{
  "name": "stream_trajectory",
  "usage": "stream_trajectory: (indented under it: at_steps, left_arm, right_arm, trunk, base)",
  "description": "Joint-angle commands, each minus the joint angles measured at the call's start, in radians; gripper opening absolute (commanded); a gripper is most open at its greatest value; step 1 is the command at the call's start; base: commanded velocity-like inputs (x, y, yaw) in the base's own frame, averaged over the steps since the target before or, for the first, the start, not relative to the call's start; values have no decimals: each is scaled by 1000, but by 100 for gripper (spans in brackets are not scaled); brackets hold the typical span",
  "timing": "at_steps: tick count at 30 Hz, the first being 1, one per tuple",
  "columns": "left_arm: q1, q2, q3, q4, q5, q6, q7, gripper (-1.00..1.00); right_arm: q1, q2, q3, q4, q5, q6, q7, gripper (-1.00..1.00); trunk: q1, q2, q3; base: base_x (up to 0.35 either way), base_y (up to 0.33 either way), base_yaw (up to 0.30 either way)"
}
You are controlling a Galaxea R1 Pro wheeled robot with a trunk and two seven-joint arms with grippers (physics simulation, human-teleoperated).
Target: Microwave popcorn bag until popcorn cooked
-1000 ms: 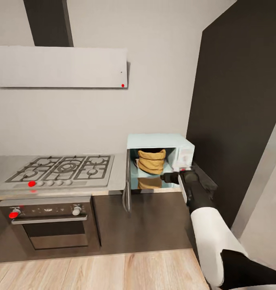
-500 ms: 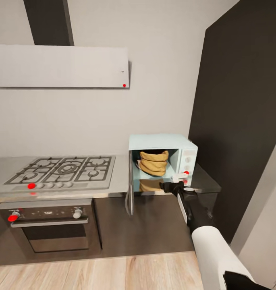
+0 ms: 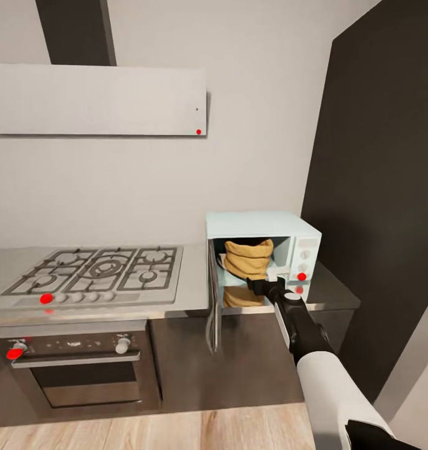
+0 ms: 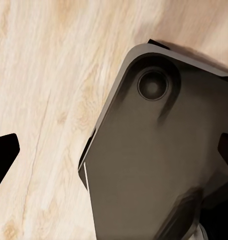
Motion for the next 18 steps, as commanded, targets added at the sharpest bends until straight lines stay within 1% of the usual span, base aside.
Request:
stream_trajectory:
  at_steps: [1, 3, 4, 7, 18]
  left_arm:
    - [0, -1, 4, -2, 2, -2, 2, 100]
    - [0, -1, 3, -2, 2, -2, 2, 100]
    - [0, -1, 2, -2, 2, -2, 2, 100]
    - [0, -1, 2, -2, 2, -2, 2, 100]
    - [0, 0, 2, -2, 2, -2, 2, 100]
  right_arm:
    - [-1, 2, -6, -2, 10, -1, 9, 100]
    - [-1, 2, -6, -2, 4, -9, 8, 100]
    - [-1, 2, -6, -2, -12, -15, 7, 100]
    - [0, 2, -6, -2, -37, -20, 6, 100]
    - [0, 2, -6, -1, -44, -22, 6, 100]
  trunk:
    - [0, -1, -1]
    - [0, -1, -1]
    - [0, -1, -1]
    - [0, -1, -1]
    - [0, -1, -1]
  base:
    - [21, 2, 0]
    - [10, 1, 0]
    - [3, 0, 0]
    - [105, 0, 0]
    - [301, 0, 0]
